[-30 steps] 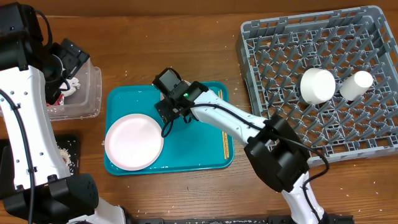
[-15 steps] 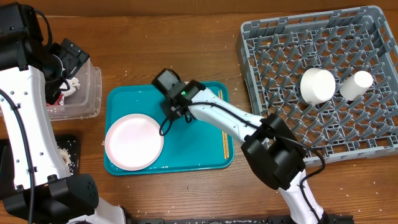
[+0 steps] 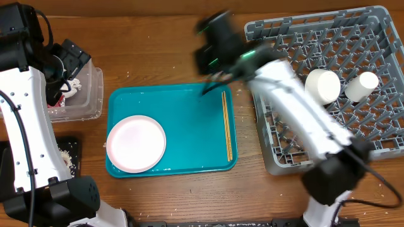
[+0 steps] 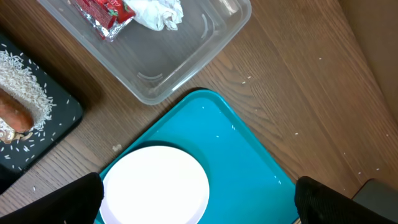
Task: Sort waste into correct bins and load items into the dishwasher
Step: 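Carry the pink saucer into the rack and release it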
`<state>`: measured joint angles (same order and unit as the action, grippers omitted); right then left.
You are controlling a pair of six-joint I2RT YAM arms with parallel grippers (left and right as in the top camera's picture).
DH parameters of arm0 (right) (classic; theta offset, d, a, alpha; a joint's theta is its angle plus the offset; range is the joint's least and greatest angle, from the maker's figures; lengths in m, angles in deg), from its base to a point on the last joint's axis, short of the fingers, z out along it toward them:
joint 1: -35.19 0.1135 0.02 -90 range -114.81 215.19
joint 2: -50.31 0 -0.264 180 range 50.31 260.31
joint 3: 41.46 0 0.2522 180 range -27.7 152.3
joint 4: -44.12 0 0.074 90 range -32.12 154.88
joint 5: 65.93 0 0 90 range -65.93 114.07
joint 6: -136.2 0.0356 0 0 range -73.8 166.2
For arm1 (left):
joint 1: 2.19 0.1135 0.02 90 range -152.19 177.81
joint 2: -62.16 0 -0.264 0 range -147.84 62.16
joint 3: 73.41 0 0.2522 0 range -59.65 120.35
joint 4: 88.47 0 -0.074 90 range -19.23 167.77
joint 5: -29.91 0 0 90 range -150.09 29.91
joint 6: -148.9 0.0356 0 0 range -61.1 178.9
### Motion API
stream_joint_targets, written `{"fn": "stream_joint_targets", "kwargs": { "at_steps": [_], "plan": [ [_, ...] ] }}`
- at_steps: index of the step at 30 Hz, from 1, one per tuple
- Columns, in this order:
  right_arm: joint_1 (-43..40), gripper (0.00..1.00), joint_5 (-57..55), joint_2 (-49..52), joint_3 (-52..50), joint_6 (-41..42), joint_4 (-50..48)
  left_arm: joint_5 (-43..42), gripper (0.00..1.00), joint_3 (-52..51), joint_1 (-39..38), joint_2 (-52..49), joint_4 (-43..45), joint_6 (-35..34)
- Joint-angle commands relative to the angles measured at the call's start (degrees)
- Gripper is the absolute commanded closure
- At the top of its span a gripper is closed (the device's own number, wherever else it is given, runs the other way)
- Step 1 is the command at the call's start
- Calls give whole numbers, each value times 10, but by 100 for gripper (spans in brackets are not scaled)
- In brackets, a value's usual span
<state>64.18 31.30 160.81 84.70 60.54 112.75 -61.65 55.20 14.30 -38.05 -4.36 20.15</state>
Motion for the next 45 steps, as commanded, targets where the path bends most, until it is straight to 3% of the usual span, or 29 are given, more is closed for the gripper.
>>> {"fn": "stream_joint_targets", "kwargs": {
  "at_steps": [1, 6, 13, 32, 42, 44, 45],
  "plan": [
    [-127, 96, 219, -3, -3, -26, -15, -4, 0, 4, 0, -1, 0, 11],
    [-257, 96, 409, 20, -48, -28, -84, -4, 0, 4, 0, -1, 0, 11],
    [-351, 96, 599, 81, -101, -22, -176, -4, 0, 4, 0, -1, 0, 11],
    [-410, 93, 553, 127, -101, 7, -155, -4, 0, 4, 0, -1, 0, 11],
    [-441, 77, 510, 117, -84, 7, -113, -4, 0, 4, 0, -1, 0, 11],
    [-449, 67, 454, 106, -64, 7, -73, -4, 0, 4, 0, -1, 0, 11],
    [-452, 55, 413, 95, -48, 7, -43, -4, 0, 4, 0, -1, 0, 11]
  ]
}}
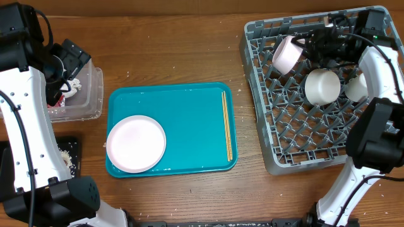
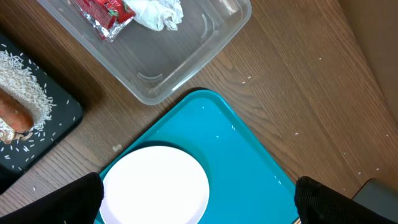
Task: Sort waste into correct bins and load items into the dishwasher
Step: 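Carry the pink saucer into the rack and release it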
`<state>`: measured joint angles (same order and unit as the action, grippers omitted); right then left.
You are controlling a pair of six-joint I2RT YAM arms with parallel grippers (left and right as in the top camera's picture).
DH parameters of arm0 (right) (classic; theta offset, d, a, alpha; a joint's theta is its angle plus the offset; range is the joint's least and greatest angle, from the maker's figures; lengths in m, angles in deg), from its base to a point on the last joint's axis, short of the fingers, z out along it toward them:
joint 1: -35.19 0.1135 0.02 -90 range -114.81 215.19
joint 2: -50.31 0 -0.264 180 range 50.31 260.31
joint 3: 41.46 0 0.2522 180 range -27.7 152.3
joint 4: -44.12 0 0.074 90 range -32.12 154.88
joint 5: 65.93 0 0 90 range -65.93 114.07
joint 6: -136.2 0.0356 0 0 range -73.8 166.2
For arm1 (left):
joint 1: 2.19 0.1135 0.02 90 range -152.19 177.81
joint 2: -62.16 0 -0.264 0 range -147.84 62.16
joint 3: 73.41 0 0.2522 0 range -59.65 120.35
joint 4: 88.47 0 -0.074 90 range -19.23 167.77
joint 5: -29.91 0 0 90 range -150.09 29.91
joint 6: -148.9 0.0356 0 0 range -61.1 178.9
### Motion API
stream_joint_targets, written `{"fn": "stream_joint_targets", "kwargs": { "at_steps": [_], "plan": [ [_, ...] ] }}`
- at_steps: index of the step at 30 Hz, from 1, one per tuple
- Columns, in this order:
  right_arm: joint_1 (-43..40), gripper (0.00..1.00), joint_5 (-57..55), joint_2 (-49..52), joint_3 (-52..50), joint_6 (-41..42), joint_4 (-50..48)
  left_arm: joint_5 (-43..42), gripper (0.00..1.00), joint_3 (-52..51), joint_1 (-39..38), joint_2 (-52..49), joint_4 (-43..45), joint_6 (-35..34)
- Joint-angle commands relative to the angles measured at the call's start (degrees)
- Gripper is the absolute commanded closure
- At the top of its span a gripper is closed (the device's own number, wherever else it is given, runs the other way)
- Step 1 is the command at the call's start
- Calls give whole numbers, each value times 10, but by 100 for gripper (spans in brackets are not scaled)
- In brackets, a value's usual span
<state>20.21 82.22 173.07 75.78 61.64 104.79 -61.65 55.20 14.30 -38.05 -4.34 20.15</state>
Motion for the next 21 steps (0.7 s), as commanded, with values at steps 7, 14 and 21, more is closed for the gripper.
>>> {"fn": "stream_joint_targets", "kwargs": {
  "at_steps": [7, 14, 21],
  "plan": [
    [-18, 0, -282, -116, 118, 22, 176, -4, 0, 4, 0, -1, 0, 11],
    [15, 0, -286, -216, 121, 24, 215, -4, 0, 4, 0, -1, 0, 11],
    [162, 0, -296, -256, 120, 19, 237, -4, 0, 4, 0, -1, 0, 11]
  ]
}}
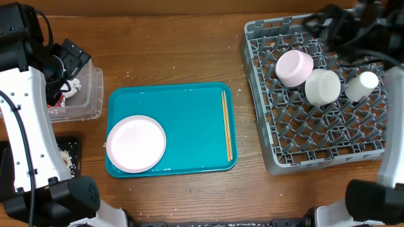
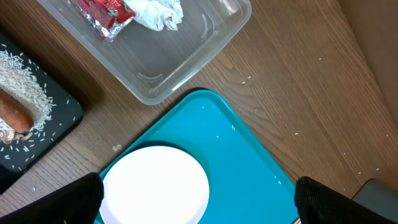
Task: Sort waste into correct bins and load items into the dishwasher
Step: 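Carry the pink saucer into the rack and release it, then reach the right gripper to the white plate rim and grasp it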
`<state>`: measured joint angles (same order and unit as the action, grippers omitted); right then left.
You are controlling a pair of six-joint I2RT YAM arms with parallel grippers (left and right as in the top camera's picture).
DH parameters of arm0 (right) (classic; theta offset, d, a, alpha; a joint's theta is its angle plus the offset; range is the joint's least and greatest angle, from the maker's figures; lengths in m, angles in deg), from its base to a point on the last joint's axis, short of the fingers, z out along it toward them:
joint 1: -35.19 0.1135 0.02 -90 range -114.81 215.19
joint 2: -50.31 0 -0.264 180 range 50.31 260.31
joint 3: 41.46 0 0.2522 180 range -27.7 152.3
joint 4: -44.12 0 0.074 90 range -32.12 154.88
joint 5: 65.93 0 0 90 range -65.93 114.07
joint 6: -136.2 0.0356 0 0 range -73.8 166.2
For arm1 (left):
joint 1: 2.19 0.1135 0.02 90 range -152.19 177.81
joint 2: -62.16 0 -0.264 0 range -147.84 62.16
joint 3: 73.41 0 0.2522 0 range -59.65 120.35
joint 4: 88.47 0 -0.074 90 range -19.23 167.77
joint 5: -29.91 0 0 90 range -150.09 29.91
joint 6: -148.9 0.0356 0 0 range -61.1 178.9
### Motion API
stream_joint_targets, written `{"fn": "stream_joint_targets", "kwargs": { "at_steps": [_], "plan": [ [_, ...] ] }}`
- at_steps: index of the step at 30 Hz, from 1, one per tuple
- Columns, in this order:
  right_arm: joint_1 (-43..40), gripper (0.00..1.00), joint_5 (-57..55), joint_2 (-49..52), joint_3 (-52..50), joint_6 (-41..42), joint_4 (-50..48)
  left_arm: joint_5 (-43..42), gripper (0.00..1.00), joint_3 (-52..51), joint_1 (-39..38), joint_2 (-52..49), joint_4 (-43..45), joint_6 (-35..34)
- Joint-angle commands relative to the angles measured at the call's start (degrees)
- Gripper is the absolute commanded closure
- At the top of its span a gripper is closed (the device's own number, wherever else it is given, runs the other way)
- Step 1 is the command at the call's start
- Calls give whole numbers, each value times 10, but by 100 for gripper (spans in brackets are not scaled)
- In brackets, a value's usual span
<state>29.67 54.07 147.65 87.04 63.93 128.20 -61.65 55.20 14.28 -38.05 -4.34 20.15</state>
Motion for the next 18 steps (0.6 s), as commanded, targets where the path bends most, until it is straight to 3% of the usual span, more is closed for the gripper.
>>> {"fn": "stream_joint_targets", "kwargs": {
  "at_steps": [1, 7, 9, 13, 15, 18],
  "plan": [
    [96, 0, -25, 2, 7, -3, 4, -4, 0, 4, 0, -1, 0, 11],
    [277, 1, -81, 55, -16, 1, -17, -4, 0, 4, 0, -1, 0, 11],
    [344, 19, -81, 91, -38, 1, -47, -4, 0, 4, 0, -1, 0, 10],
    [419, 40, -81, 149, -65, 1, -94, -4, 0, 4, 0, -1, 0, 10],
    [450, 47, -81, 178, -72, 1, -115, -4, 0, 4, 0, -1, 0, 11],
    [490, 49, -85, 221, -73, 2, -137, -4, 0, 4, 0, -1, 0, 11]
  ]
}}
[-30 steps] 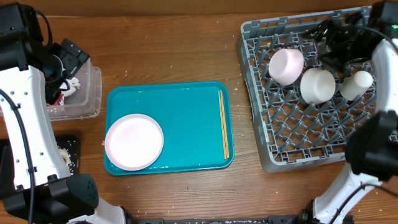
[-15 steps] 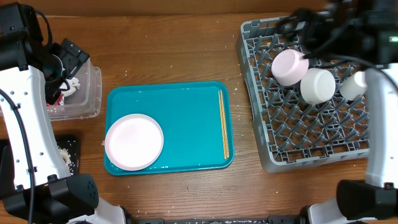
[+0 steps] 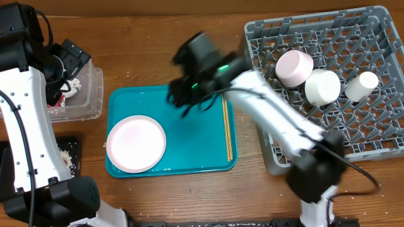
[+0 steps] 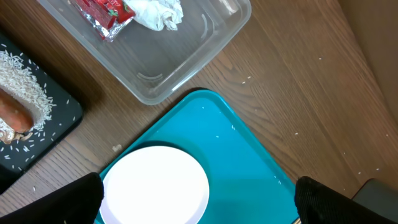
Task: Sort waste into correct bins and load items into the dishwasher
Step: 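Reach the right gripper to the white plate rim and grasp it, then lift the white plate and carry it to the back of the rack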
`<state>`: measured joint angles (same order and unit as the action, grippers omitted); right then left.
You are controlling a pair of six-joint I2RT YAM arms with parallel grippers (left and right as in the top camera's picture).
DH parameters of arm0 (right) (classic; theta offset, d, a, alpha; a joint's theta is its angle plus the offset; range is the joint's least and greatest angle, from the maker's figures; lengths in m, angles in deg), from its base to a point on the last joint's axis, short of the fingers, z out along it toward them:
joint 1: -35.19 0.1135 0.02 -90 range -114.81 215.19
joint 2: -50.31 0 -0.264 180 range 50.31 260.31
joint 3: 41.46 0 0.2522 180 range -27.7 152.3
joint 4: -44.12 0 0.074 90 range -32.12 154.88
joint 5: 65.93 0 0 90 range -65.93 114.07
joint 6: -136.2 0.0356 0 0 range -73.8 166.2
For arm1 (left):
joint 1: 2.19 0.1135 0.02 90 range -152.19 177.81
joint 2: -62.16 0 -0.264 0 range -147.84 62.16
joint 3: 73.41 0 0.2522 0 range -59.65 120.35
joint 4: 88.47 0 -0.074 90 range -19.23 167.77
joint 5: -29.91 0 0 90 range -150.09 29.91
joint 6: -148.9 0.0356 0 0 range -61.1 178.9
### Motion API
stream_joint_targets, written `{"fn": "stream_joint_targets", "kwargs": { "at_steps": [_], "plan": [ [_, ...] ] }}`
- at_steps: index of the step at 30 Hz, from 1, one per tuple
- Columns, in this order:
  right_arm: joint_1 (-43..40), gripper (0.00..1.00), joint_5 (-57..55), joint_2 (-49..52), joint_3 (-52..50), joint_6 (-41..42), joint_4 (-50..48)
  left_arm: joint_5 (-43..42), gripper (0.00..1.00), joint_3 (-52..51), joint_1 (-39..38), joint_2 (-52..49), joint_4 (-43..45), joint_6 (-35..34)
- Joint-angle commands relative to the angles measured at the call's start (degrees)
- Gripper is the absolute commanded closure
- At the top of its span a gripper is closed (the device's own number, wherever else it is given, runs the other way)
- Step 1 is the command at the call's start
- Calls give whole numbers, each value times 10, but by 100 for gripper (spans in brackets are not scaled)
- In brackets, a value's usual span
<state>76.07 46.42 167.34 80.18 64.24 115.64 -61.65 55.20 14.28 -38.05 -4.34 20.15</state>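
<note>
A white plate (image 3: 136, 143) lies on the left of the teal tray (image 3: 183, 157), and a pair of wooden chopsticks (image 3: 227, 126) lies along its right side. In the grey dish rack (image 3: 284, 157) sit a pink bowl (image 3: 293, 67), a white cup (image 3: 322, 86) and a smaller white cup (image 3: 362, 86). My right gripper (image 3: 183, 98) is motion-blurred over the tray's upper middle, holding nothing visible. My left gripper (image 4: 199, 199) hangs open above the plate (image 4: 155, 186), its fingers (image 4: 50, 199) spread wide.
A clear plastic bin (image 4: 149, 43) with a red wrapper and a crumpled tissue stands left of the tray. A black tray (image 4: 25, 118) with rice and a sausage lies at the near left. Crumbs dot the wooden table.
My right arm has moved from the rack's back edge to over the upper middle of the teal tray. The pink bowl stays in the rack. The left arm has not moved.
At first my right arm was a blur between tray and rack, which showed two white cups. Then its gripper held a pink bowl over the rack's back left. Then the bowl lay in the rack, the gripper clear. Now the gripper is over the tray.
</note>
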Motion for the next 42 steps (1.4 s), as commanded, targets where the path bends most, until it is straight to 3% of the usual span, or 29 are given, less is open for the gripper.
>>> {"fn": "stream_joint_targets", "kwargs": {
  "at_steps": [1, 7, 22, 26, 33, 42],
  "plan": [
    [36, 49, -15, 35, -4, 1, -16, -4, 0, 4, 0, -1, 0, 10],
    [84, 49, -104, 84, -7, 18, -21, -4, 0, 4, 0, -1, 0, 11],
    [109, 55, -108, 155, -7, 35, -40, -4, 0, 4, 0, -1, 0, 11],
    [109, 65, -113, 155, -7, 48, -42, -4, 0, 4, 0, -1, 0, 11],
    [109, 96, -114, 155, -3, 75, -42, -4, 0, 4, 0, -1, 0, 11],
    [70, 96, -114, 120, 74, 75, 49, -4, 0, 4, 0, -1, 0, 11]
  ]
}}
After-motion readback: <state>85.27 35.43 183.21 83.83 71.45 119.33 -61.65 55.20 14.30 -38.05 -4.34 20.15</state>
